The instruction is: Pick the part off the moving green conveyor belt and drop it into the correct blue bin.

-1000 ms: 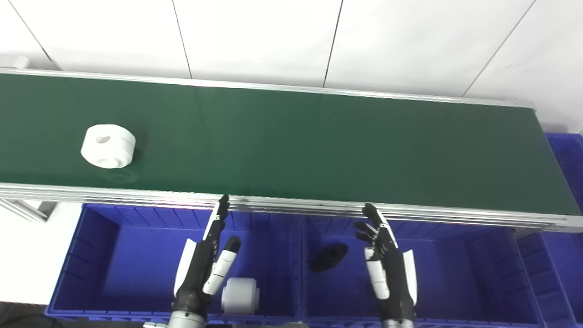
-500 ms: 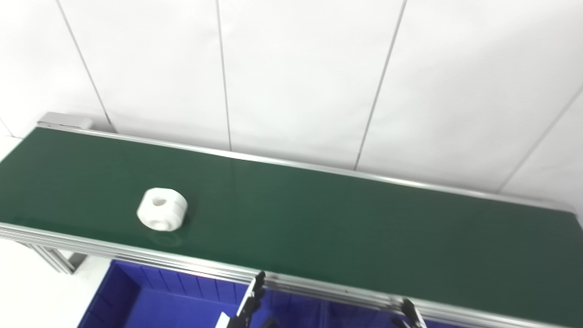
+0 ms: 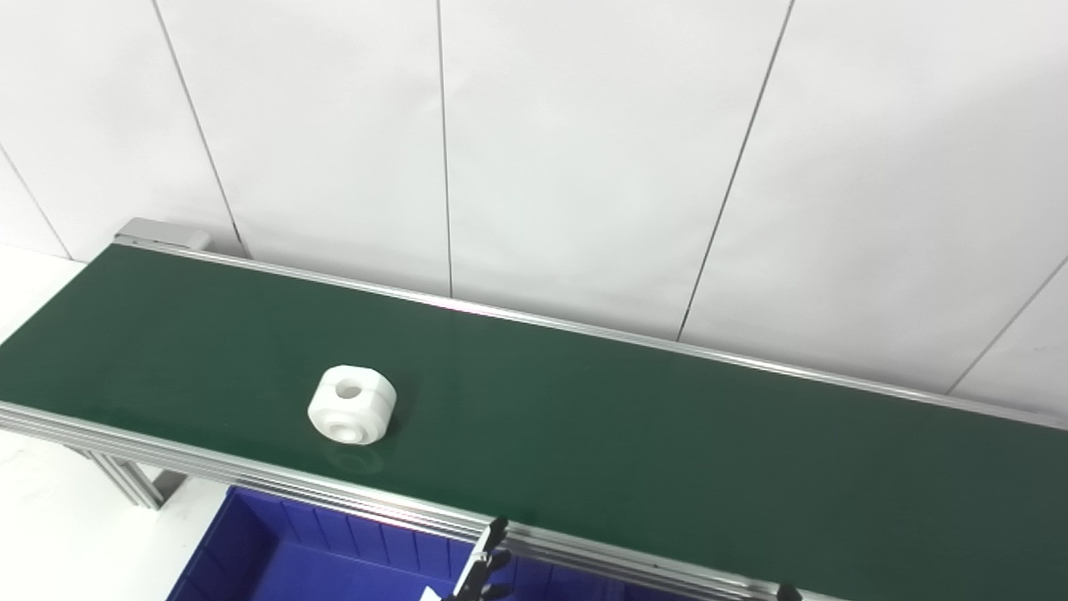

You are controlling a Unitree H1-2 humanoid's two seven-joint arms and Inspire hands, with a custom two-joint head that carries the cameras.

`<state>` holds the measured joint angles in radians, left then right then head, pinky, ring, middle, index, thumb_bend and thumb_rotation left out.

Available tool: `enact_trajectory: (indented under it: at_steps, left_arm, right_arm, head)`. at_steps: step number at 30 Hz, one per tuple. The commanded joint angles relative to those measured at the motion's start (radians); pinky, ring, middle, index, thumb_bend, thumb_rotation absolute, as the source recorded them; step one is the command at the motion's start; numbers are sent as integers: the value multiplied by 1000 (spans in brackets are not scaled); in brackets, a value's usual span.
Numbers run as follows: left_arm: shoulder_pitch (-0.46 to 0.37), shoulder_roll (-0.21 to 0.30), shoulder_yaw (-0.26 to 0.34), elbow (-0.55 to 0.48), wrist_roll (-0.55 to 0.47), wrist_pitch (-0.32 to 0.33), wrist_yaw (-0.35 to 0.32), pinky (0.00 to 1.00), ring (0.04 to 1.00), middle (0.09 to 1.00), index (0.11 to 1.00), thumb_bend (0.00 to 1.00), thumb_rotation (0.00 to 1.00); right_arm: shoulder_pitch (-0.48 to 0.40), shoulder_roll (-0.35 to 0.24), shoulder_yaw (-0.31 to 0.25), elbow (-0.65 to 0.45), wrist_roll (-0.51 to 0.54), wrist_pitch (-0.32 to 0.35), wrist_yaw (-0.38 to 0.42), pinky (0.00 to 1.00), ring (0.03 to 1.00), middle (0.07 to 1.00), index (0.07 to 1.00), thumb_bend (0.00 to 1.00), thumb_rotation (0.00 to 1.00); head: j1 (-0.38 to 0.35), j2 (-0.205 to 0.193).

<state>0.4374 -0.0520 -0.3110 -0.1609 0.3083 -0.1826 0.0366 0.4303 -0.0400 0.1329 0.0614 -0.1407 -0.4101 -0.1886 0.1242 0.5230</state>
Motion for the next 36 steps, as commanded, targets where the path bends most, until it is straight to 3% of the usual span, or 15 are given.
enact_trajectory:
  at_steps: [1,3,5,7,10,11,12,13,16,23,31,36]
  left_arm:
    - [-5,1,-19,-84,8,4,-21,798,907,973,1000,627,832]
    - [-21,30,-19,-160,21,52,-60,793,927,987,1000,748,716]
    - [-52,66,-17,-225,58,81,-99,766,924,991,1000,783,675]
    - [-100,107,-8,-266,99,76,-124,683,904,977,996,832,591]
    - [-190,174,20,-303,152,65,-153,657,888,949,972,879,507]
    - [-219,195,30,-309,177,61,-159,664,862,911,920,907,495]
    - [-278,231,51,-301,217,48,-163,767,854,875,873,938,472]
    - [-329,262,69,-292,252,43,-166,776,852,870,868,938,476]
    - [-444,336,97,-241,334,34,-180,854,858,846,833,921,464]
    - [-614,449,84,-4,464,-45,-150,874,872,843,858,915,391]
    - [-737,476,71,242,560,-83,-35,858,845,818,826,979,309]
    - [-777,480,54,333,581,-70,-22,883,860,829,817,972,327]
  right_arm:
    - [11,6,1,-42,-1,-59,8,875,875,966,964,681,1000]
    - [11,7,2,-43,0,-59,10,876,882,972,964,696,1000]
    - [11,9,3,-44,-2,-59,10,869,882,969,963,699,1000]
    - [11,12,4,-45,5,-59,14,875,886,972,964,700,1000]
    - [12,23,4,-45,22,-56,25,897,892,975,966,745,1000]
    - [12,25,4,-46,23,-56,27,904,895,979,970,745,1000]
    - [11,30,4,-47,25,-56,29,906,894,980,971,748,1000]
    - [10,35,3,-47,24,-55,29,906,894,980,970,749,1000]
    - [10,46,-1,-52,17,-52,30,896,886,977,969,757,1000]
    - [11,56,-8,-53,21,-53,40,898,885,974,967,736,1000]
    - [11,59,-10,-50,5,-52,42,869,875,969,967,741,1000]
    - [11,63,-9,-51,7,-50,44,871,872,969,969,744,1000]
  head:
    - [0,0]
    - [2,4]
    - [3,6]
    - [2,8]
    - [-4,11]
    - [-4,11]
    - [-10,11]
    - [-14,12]
    - [-22,13]
    - [-32,16]
    - [-42,19]
    - [-50,24]
